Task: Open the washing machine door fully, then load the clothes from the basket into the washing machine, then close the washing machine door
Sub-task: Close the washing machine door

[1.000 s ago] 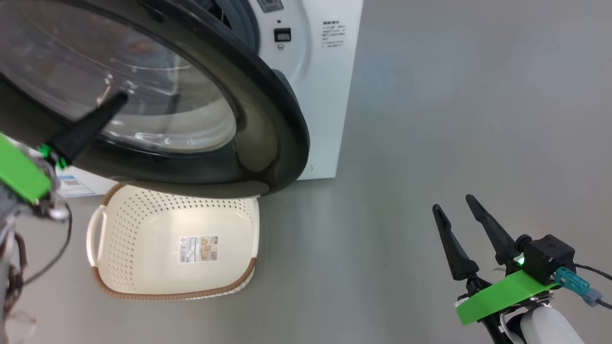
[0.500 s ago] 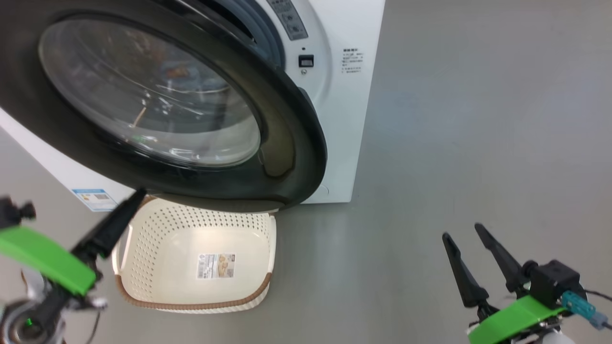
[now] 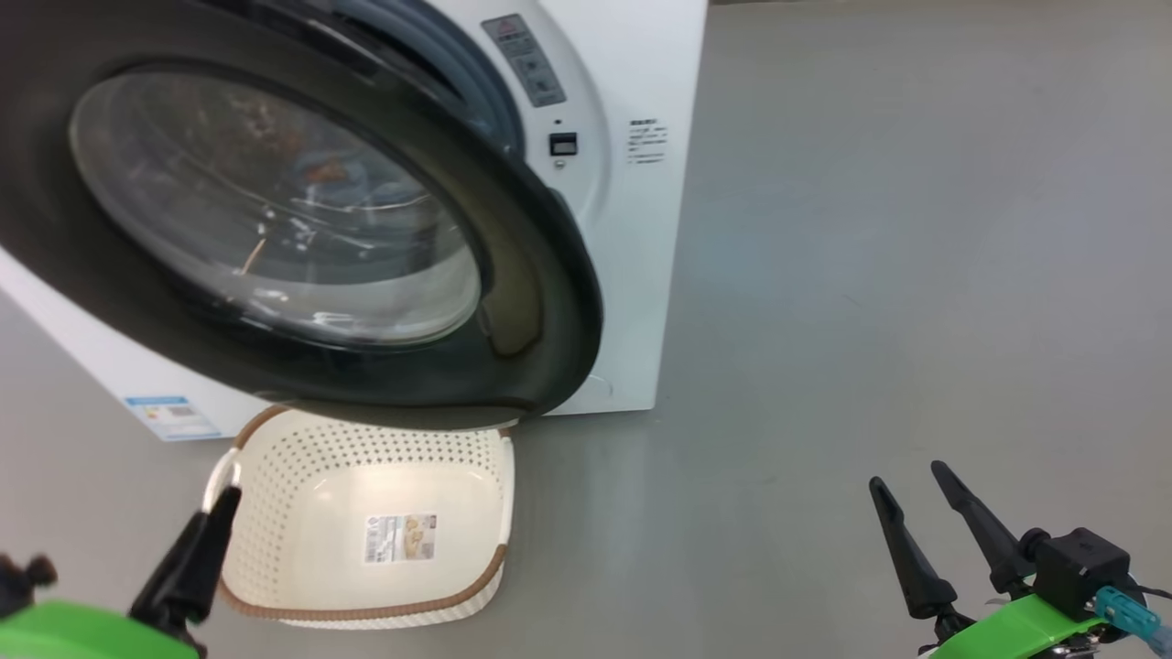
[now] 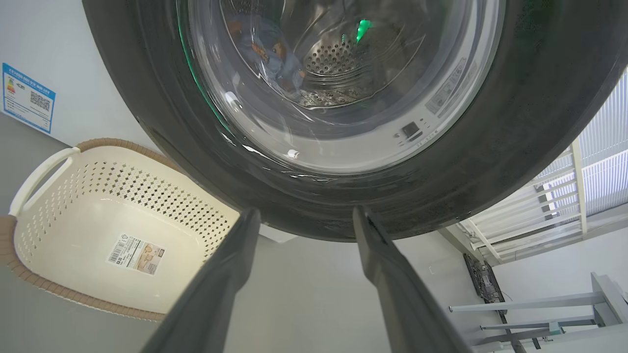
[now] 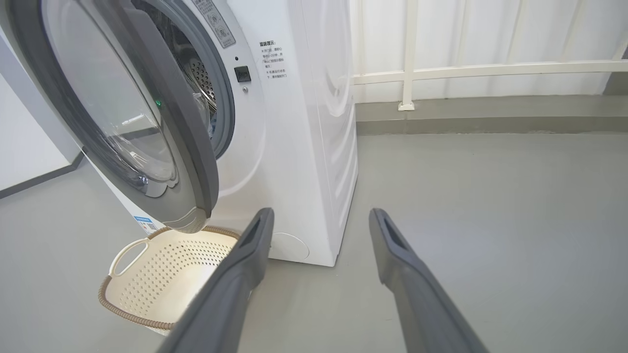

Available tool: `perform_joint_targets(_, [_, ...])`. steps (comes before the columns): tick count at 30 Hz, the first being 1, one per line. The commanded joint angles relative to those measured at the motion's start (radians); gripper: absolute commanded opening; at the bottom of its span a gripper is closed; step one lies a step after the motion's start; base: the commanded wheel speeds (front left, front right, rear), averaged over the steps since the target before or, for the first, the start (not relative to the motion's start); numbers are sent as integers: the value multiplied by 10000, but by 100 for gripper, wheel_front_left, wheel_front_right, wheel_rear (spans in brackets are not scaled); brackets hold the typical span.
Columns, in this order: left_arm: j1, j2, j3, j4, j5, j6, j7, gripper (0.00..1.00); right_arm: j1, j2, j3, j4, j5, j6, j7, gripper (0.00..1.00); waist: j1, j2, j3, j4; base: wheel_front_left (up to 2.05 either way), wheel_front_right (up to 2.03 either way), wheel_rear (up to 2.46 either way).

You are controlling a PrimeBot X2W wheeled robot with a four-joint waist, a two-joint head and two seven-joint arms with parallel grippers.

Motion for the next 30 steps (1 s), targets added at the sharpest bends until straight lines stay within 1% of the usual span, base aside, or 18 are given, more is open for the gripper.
perform_joint_targets(1, [-21,408,196,-43,134,-38,-579,100,50,-165,107,-221,40,14,-48,100,0,-1,-21,-244,0,0,0])
perform_joint_targets(6, [307,533,-394,377,560,-38,-1985,100,63,-141,50,-215,32,14,-48,100,0,-1,7,-606,0,0,0])
perform_joint_targets(7, [360,628,-676,607,841,-38,-2514,100,60,-143,33,-213,32,14,-48,100,0,-1,2,-748,0,0,0])
perform_joint_targets(9, [365,700,-886,829,1146,-38,-2865,100,62,-136,-15,-223,34,14,-48,100,0,-1,17,-867,0,0,0])
perform_joint_targets(10, [365,700,-886,829,1146,-38,-2865,100,62,-136,-15,-223,34,14,-48,100,0,-1,17,-867,0,0,0])
perform_joint_targets(11, [349,730,-948,967,1380,-38,-2992,100,58,-140,-38,-226,36,14,-48,100,0,-1,26,-920,0,0,0])
perform_joint_targets(13, [312,659,-914,1121,1722,-38,-3125,100,55,-128,-108,-240,45,14,-48,100,0,-1,42,-1003,0,0,0])
perform_joint_targets(14, [294,628,-803,1218,1997,-38,-3150,100,54,-114,-146,-251,51,14,-48,100,0,-1,56,-1040,0,0,0])
perform_joint_targets(17, [304,255,-147,1291,3019,-38,-3162,100,69,-69,-324,-276,104,14,-48,100,0,-1,91,-1085,0,0,0])
perform_joint_targets(25, [819,-935,1288,1165,5577,-38,-3167,100,81,-57,-442,-307,112,14,-48,100,0,-1,59,-1177,0,0,0])
perform_joint_targets(30, [1114,-1519,2024,954,7310,-38,-3168,100,84,-23,-485,-338,79,14,-48,100,0,-1,75,-1156,0,0,0])
